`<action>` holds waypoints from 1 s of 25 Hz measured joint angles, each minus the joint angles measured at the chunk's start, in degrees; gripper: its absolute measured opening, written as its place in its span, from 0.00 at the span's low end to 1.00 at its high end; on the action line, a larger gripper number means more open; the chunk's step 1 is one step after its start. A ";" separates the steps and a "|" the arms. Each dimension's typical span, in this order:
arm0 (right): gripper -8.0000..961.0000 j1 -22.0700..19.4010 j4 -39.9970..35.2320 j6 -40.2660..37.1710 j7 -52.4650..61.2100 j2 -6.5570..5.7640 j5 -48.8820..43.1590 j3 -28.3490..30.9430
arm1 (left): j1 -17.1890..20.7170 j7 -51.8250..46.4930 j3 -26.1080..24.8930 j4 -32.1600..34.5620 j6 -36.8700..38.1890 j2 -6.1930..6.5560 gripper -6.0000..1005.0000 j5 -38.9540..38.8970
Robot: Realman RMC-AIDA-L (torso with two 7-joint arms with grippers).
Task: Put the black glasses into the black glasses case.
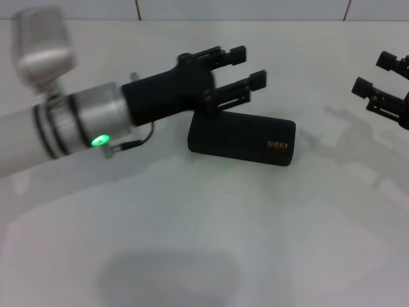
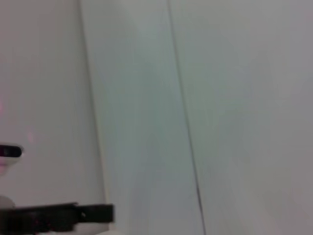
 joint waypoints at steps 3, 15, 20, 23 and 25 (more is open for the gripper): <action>0.83 -0.14 0.16 -4.12 -2.54 -0.34 -1.31 -1.21 | 3.36 2.84 0.07 0.99 7.13 1.27 0.64 0.22; 0.83 1.58 -0.42 -14.84 -9.97 -0.17 -10.04 -6.87 | 6.93 12.34 0.11 0.48 18.78 2.72 0.65 11.53; 0.83 3.24 2.23 -13.53 -12.61 0.25 -10.05 -7.35 | 7.52 12.67 0.28 0.34 18.88 2.62 0.65 12.43; 0.83 4.50 6.50 -13.26 -16.77 0.40 -8.12 -7.63 | 7.00 12.92 0.35 0.55 18.93 2.47 0.65 13.05; 0.83 5.12 8.66 -13.18 -18.01 0.41 -6.49 -7.67 | 6.70 12.86 0.28 0.77 18.95 2.38 0.65 13.27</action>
